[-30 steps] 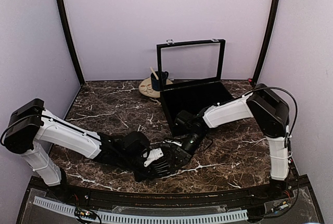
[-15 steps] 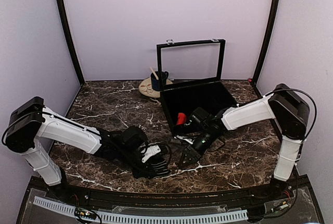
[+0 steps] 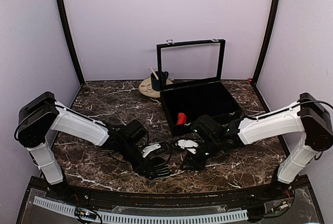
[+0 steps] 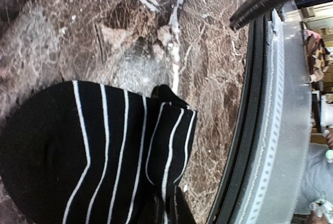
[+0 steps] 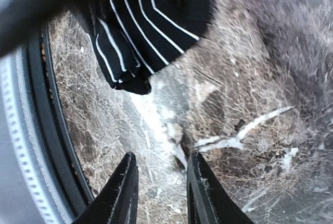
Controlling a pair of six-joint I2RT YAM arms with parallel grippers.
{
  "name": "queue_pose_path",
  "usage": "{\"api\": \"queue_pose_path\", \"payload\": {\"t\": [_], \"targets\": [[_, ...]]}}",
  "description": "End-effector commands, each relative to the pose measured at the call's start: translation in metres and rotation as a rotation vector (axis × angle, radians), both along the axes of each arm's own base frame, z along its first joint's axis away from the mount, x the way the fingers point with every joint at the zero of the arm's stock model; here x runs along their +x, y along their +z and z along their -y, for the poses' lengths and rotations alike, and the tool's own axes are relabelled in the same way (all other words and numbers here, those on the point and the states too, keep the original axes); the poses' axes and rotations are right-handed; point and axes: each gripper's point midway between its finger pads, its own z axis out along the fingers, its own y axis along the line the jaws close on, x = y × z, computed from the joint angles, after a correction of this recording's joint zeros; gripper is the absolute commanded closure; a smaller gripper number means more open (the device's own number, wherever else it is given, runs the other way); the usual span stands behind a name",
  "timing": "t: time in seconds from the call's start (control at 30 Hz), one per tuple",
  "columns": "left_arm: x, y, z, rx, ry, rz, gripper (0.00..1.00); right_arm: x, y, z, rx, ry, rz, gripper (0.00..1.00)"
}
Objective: Roll the socks
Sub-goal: Roll the sock at the center of the board.
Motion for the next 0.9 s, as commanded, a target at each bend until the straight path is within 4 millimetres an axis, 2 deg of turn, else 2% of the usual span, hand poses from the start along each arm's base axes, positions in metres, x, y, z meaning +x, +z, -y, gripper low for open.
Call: {"api": "queue_pose_path", "payload": {"t": [0.0,0.3,0.5,0.87], "targets": [[-0.018,-0.006,-0.015,0.034,-0.014,-0.184,1.00,0.008,0.018,-0.012,0.012,0.007,0.256,0.70],[-0.012,-0.008,-0.015,0.014,-0.006,-0.273,1.00,-0.018,0.022,-0.037,-0.021,0.145,0.442,0.69],[-0.016,-0.012,-0.019,0.023,-0.024,-0.308,1.00,-0.036,0.009,-0.059,-0.058,0.259,0.481,0.69],[-0.018,-0.013,-0.024,0.032,-0.045,-0.317,1.00,-0.044,-0.003,-0.084,-0.084,0.359,0.508,0.68]]}}
